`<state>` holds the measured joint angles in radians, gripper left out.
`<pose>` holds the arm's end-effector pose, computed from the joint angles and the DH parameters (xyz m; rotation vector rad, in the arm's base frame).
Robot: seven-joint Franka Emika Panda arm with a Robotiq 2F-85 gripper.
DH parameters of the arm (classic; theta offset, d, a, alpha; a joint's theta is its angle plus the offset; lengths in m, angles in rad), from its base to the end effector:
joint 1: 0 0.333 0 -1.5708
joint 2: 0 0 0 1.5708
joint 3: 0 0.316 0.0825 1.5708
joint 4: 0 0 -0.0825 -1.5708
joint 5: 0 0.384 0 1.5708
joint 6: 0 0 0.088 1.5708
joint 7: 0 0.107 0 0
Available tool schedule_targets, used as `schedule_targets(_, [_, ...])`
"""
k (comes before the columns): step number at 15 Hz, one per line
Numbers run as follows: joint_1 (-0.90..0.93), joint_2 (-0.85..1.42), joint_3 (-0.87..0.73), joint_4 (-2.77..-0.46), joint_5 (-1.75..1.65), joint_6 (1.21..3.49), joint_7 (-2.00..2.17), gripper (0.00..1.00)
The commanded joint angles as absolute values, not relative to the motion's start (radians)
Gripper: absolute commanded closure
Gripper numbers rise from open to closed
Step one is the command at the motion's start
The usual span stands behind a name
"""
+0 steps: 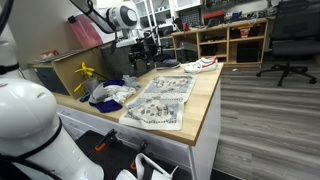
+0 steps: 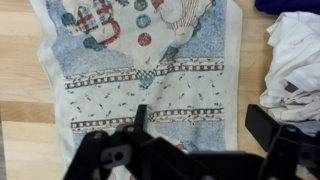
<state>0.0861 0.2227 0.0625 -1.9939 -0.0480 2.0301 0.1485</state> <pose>0.5675 0.0813 0.3365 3.0747 0.0387 -0.2773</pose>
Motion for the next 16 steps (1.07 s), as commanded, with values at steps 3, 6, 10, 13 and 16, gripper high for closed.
schedule_targets(3, [0.105,0.148,0.080,-1.986,-0.033,1.891,0.160,0.00])
schedule_targets(6, [0.110,0.100,0.086,-2.013,-0.034,1.856,0.156,0.00])
schedule_targets(10, [0.107,0.039,0.085,-2.092,-0.034,1.851,0.168,0.00])
schedule_targets(13, [0.106,-0.039,0.089,-2.198,-0.007,1.867,0.170,0.00])
schedule_targets(16, [0.102,-0.138,0.087,-2.304,0.042,1.856,0.173,0.00])
